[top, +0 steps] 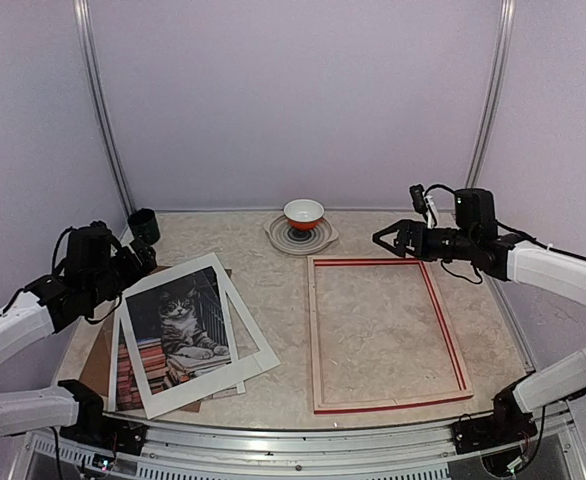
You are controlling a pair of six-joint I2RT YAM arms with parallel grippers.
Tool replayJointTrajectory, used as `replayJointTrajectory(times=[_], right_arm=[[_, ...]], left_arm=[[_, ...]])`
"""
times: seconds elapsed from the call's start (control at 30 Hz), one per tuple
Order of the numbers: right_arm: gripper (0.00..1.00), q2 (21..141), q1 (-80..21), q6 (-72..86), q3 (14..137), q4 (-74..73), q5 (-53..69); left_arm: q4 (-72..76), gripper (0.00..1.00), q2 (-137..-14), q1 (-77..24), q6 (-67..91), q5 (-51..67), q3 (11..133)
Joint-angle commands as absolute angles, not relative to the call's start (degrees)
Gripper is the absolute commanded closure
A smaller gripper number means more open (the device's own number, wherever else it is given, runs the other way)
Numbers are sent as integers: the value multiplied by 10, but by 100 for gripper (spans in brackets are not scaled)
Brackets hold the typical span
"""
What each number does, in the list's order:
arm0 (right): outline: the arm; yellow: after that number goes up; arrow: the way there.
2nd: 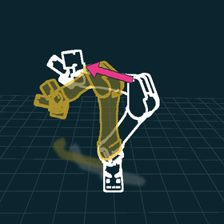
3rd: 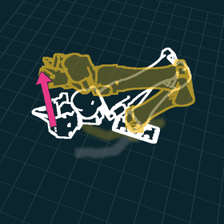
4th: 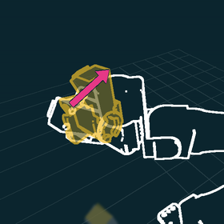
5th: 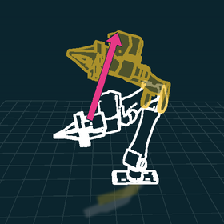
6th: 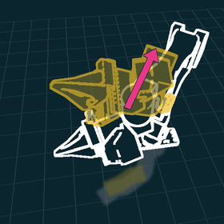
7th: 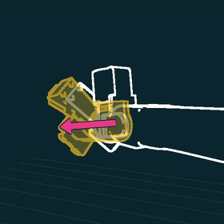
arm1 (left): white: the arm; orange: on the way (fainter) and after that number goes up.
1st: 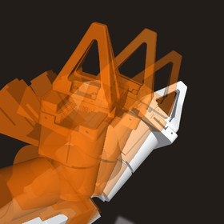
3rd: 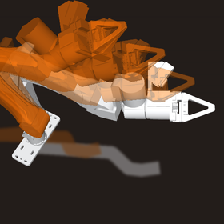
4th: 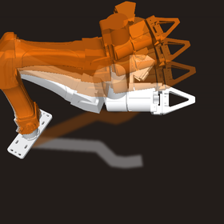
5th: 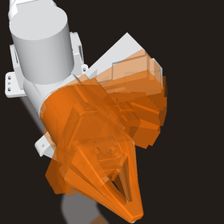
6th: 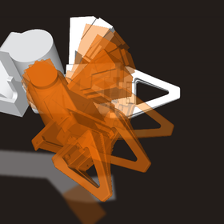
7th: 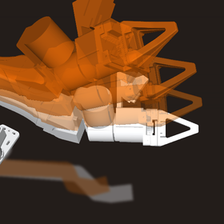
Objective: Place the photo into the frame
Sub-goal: Pick up the glass panel from the mat board.
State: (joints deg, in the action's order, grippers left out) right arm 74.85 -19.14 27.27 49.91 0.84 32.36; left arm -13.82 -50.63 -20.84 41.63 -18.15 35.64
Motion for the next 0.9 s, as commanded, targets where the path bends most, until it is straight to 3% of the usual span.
replayJointTrajectory(times=[0.0,0.2,0.5,0.87], right_arm=[[1,787,-244,269,533,-9,280],[1,864,-314,260,595,-14,271],[1,1041,-417,207,771,-96,290],[1,1215,-470,166,979,-191,326]], left_arm=[[-169,1,-540,-234,452,-229,355],[-184,1,-603,-253,477,-245,350],[-145,1,-599,-264,508,-239,304],[-117,1,-642,-279,514,-232,288]])
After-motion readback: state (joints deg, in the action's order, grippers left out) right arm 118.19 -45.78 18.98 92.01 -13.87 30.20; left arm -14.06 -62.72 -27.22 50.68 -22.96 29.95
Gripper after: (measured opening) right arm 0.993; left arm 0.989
